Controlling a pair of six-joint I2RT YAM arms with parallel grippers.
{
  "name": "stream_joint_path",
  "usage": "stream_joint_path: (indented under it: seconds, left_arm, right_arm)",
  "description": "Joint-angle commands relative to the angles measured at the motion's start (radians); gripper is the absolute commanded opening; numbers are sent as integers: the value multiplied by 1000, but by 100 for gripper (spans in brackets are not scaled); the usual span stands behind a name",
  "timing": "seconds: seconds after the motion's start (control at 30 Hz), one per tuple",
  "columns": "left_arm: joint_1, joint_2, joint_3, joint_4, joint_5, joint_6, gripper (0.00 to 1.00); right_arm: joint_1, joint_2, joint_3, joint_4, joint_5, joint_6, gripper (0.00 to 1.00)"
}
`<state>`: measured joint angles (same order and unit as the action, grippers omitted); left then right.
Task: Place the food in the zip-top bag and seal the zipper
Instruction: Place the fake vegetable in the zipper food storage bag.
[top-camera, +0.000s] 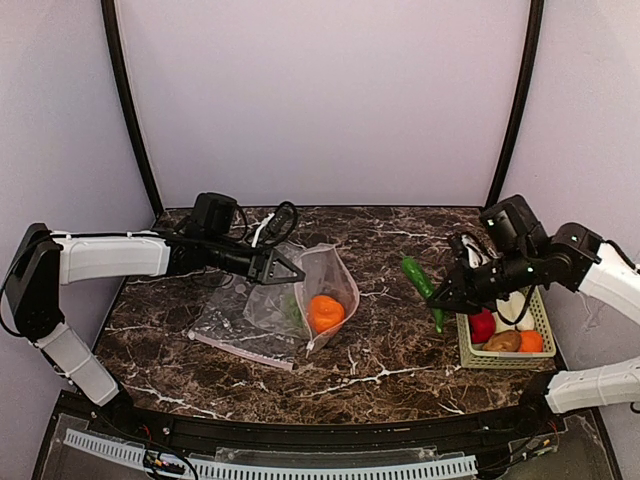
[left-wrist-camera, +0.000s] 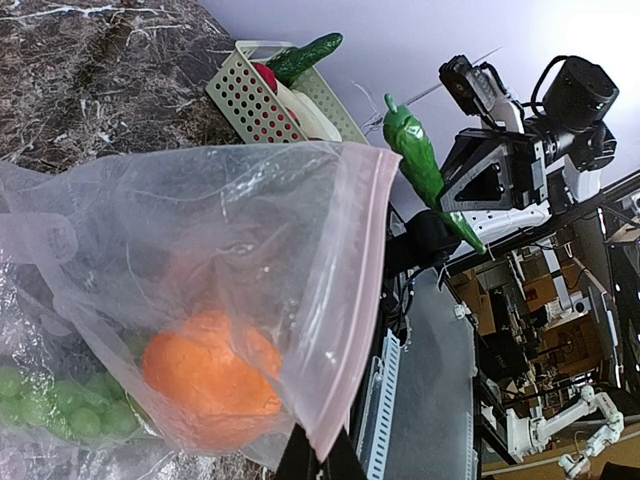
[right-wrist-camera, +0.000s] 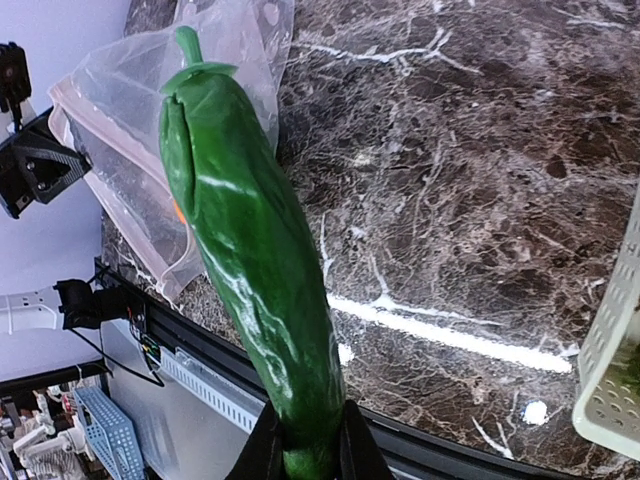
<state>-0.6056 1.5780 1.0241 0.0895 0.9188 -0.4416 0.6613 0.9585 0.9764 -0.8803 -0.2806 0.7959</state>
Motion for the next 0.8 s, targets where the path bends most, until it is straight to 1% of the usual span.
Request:
stream_joint_path:
  seconds: [0.0,0.2,0.33,0.5,0.63,0.77]
  left_arm:
    - [6,-7,-21,24,0,4,1]
    - [6,-17,-23,12,-21,18,1]
    - [6,-27,-23,0,-38,29,1]
    - [2,-42,-27,-5,-64,40,1]
    - [-12,-50,-28,-10,-77,51,1]
    - [-33,-61,-28,-20,-91,69,1]
  right_arm:
    - [150,128,102,80,113,60,3]
    - [301,287,217,87,170,72,3]
    - [377,379,293,95,188,84,3]
    - [415,455,334,126,175,111,3]
    - [416,509,350,145,174,145,3]
    - [416,565,381,133,205,183,3]
